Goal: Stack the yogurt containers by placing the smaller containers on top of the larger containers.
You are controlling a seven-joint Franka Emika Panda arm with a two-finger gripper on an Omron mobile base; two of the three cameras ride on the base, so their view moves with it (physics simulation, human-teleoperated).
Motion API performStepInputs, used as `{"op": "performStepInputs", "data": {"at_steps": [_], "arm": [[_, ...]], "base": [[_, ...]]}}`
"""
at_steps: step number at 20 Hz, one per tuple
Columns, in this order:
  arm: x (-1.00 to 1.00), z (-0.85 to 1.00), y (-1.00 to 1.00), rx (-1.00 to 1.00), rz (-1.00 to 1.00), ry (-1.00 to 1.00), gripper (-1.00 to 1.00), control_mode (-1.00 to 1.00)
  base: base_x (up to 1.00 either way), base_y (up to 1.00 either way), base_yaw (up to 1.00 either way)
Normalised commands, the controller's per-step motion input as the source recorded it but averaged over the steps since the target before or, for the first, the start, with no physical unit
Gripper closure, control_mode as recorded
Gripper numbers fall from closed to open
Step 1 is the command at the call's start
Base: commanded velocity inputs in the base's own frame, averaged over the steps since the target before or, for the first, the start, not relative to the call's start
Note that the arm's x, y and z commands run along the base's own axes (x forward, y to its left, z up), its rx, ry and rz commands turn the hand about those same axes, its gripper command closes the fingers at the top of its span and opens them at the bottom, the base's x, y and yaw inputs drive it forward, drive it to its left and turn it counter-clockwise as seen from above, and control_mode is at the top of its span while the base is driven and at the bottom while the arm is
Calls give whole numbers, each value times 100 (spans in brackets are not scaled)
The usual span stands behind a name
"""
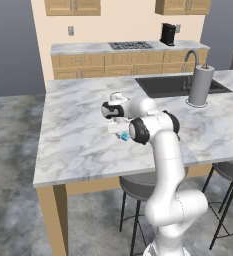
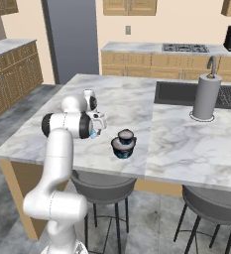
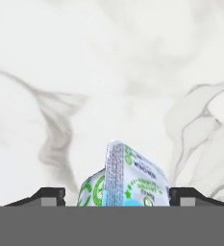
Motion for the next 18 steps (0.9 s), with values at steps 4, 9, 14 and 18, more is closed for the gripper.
{"op": "performStepInputs", "data": {"at_steps": [4, 9, 14, 18], "arm": [[-51, -53, -1, 0, 0, 7, 100, -100], [-54, -21, -1, 0, 0, 2, 100, -100], [-28, 13, 8, 0, 0, 0, 100, -100], [-7, 38, 24, -8, 0, -1, 100, -100]], "base": [[0, 0, 0], [0, 0, 0], [0, 0, 0], [0, 0, 0]]}}
